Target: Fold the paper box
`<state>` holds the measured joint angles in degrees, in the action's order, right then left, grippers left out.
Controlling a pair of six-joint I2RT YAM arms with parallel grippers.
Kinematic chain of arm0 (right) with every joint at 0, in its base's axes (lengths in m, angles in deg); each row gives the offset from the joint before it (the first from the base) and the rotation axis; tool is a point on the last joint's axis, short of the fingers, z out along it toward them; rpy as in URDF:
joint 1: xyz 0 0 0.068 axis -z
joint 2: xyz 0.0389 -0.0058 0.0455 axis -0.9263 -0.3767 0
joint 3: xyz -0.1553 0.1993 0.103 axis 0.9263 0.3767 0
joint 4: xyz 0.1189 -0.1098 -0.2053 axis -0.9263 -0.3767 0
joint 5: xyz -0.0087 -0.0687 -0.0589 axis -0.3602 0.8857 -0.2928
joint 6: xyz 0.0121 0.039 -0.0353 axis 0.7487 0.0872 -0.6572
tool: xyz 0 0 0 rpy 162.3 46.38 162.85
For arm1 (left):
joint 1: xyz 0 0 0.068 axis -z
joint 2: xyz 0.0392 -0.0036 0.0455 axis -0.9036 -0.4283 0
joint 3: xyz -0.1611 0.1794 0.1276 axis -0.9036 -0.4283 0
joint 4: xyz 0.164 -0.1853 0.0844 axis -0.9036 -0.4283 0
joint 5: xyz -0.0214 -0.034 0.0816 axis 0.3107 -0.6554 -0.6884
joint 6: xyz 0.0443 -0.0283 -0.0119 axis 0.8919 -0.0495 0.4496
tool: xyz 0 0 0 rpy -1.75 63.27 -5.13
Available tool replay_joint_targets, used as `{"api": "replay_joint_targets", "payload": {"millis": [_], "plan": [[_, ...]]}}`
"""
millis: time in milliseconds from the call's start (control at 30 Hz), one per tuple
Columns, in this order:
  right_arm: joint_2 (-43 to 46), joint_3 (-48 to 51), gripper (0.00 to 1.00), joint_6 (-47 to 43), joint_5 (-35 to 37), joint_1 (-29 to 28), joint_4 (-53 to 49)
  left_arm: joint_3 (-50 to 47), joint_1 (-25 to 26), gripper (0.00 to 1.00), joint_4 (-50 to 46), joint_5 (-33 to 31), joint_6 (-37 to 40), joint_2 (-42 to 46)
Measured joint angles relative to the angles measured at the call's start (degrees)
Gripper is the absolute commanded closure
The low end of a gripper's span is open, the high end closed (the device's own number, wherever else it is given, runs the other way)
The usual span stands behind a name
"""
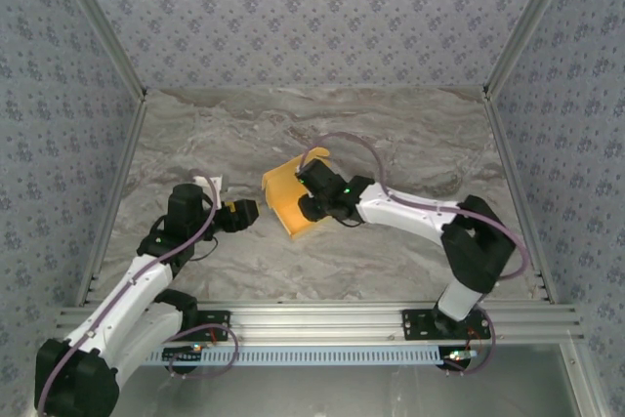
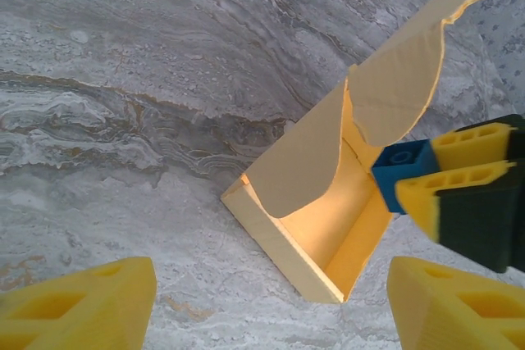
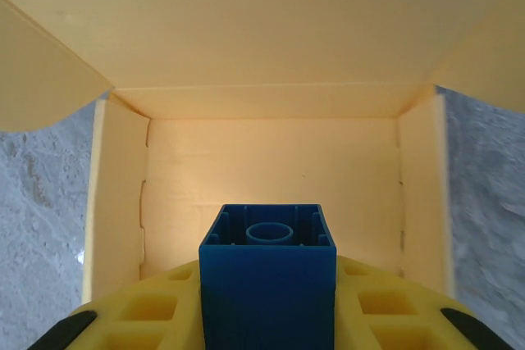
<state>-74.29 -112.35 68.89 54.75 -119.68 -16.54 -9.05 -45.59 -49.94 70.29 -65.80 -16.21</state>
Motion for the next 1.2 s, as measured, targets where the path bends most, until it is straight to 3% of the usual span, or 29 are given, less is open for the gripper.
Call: {"api": "replay_joint_targets", "payload": {"millis": [367, 633, 967, 1200], "plan": [[-8.9, -4.8, 0.72, 0.5, 1.5, -0.8, -0.4, -0.3, 0.0, 0.26, -1.7, -1.3, 0.0, 0.5], [-11.7, -4.9, 0.61, 0.9, 3.1, -0.8, -0.8, -0.3, 0.0, 0.26, -1.8, -1.5, 0.0, 0.5], [-10.1, -5.6, 0.47, 1.1, 3.5, -0.8, -0.9, -0.6, 0.0, 0.26, -2.1, -1.7, 0.0, 0.5], [-0.5, -2.7, 0.42, 0.7, 3.6, -0.1, -0.6, -1.5, 0.5, 0.25, -1.0, -1.7, 0.0, 0.4]]}}
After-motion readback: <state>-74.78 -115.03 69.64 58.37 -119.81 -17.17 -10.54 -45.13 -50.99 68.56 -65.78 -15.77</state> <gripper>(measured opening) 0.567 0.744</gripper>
